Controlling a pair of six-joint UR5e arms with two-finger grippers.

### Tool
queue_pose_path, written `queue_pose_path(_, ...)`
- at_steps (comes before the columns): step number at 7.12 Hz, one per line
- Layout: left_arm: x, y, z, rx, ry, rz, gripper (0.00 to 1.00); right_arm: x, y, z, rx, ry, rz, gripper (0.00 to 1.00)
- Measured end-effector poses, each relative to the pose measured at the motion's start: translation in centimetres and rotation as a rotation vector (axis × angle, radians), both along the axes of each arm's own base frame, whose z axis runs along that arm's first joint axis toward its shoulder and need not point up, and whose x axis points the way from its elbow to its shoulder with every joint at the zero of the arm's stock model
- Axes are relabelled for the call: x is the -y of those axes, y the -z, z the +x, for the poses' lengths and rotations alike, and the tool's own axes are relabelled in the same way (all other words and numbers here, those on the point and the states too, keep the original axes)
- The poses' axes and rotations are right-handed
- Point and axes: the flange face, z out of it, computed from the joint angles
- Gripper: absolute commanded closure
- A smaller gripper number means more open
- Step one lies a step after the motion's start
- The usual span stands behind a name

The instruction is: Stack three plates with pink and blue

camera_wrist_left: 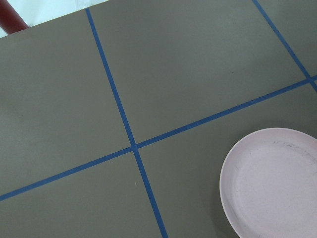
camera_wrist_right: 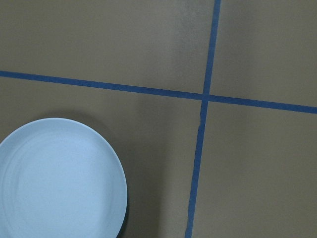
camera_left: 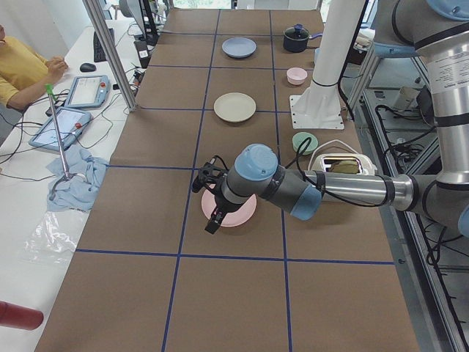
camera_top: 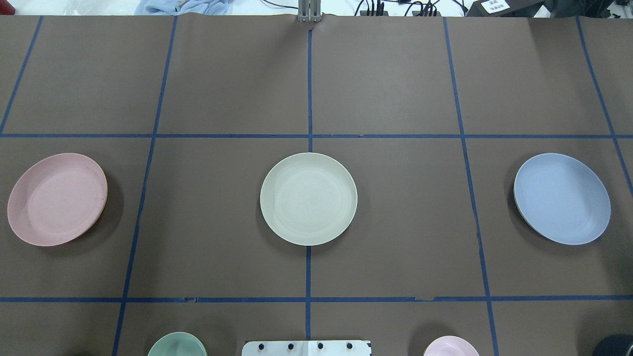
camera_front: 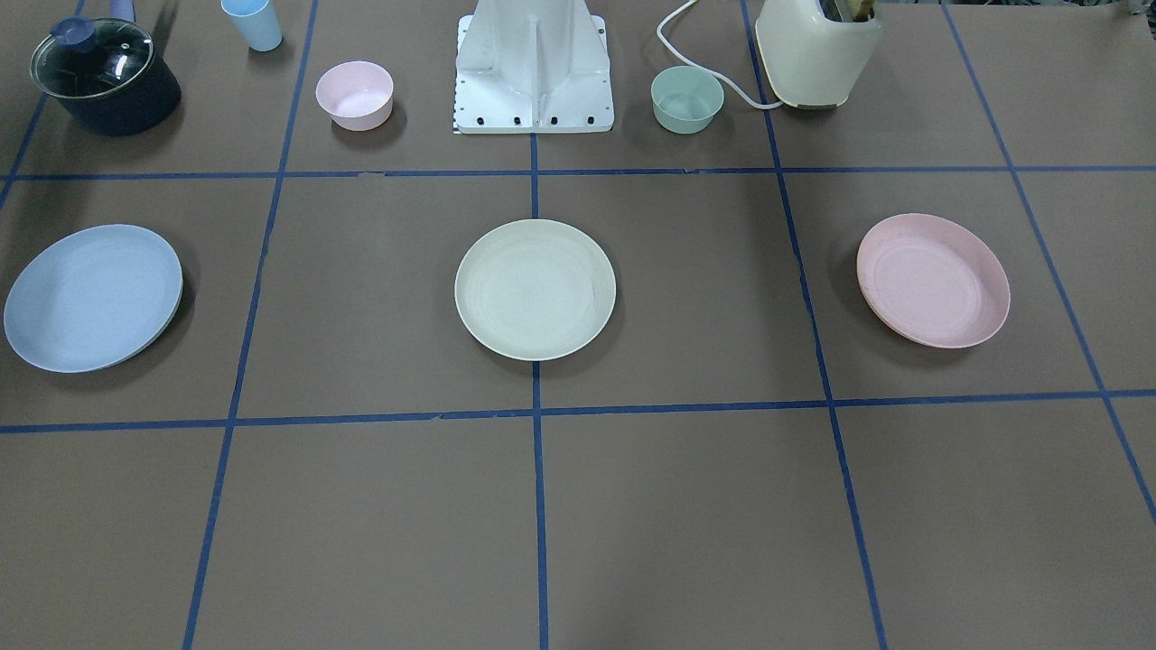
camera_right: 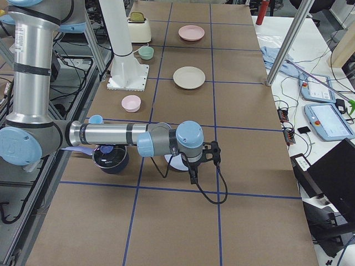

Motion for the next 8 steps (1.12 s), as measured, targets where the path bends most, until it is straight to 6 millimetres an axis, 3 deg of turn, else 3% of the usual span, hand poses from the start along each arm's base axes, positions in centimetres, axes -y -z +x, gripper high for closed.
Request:
queue_pose_path(3,0.0,-0.6,1.2,-0.011,-0.017,-0.031,0.0,0.2,0.5,-0.1,0.021,0.004,0.007,0.0)
queue_pose_path(5,0.6,-0.9,4.7,-0.035,-0.065,-0.087,0.0,0.0,0.3,-0.2,0.026,0.005,0.004,0.0)
queue_pose_path(8,2.0,-2.8,9.7,-0.051,-0.147,-0.16,0.0,-0.4,0.0,-0.2,0.029,0.006,-0.003,0.0)
